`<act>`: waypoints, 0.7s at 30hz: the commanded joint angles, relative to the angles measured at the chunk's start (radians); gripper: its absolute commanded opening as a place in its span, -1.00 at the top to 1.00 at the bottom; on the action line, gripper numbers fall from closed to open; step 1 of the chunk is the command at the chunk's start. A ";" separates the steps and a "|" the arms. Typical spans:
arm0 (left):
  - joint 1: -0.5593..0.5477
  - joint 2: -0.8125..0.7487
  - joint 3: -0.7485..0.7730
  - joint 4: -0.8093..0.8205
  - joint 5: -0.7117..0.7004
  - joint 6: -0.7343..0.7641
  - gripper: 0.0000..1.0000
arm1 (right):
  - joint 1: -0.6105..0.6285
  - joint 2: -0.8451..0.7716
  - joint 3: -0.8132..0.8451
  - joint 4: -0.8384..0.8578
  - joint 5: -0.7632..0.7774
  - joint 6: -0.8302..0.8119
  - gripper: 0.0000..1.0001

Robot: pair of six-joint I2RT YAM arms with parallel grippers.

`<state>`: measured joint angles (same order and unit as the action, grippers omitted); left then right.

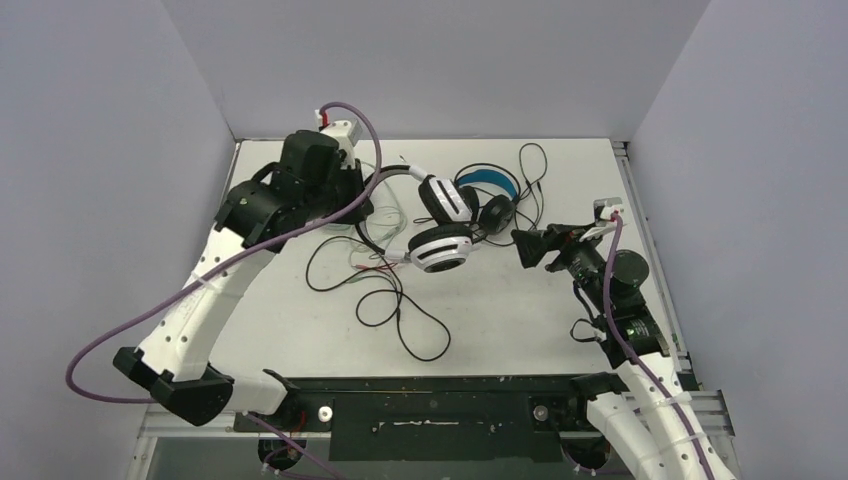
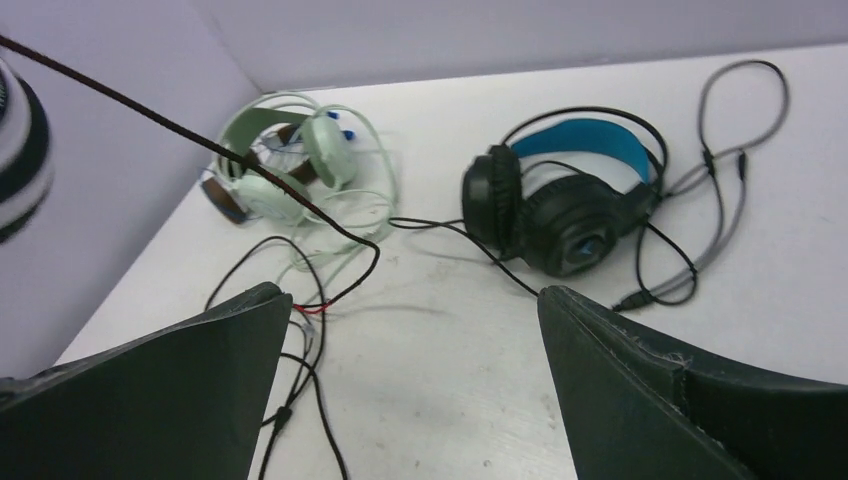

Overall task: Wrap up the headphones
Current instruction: Pick up the headphones from the center of the board, then wrap the headphones cable around the headphones.

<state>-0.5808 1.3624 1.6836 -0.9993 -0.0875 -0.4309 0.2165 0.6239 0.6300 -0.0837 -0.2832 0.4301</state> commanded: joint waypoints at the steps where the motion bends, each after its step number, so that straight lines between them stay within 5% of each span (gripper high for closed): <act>1: -0.007 -0.059 0.178 -0.074 0.161 -0.023 1.00 | -0.002 0.018 -0.057 0.312 -0.228 0.027 -1.00; 6: -0.007 -0.070 0.274 -0.092 0.186 -0.070 1.00 | 0.046 0.134 -0.062 0.450 -0.320 0.020 -0.99; 14: -0.007 -0.055 0.366 -0.094 0.268 -0.109 1.00 | 0.349 0.318 -0.052 0.682 -0.256 -0.197 -0.93; 21: -0.008 -0.064 0.410 -0.105 0.278 -0.121 1.00 | 0.455 0.470 -0.045 0.847 -0.298 -0.274 -0.87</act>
<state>-0.5877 1.3182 2.0258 -1.1599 0.1421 -0.4961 0.6460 1.0340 0.5716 0.5713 -0.5407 0.2268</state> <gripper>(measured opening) 0.061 0.950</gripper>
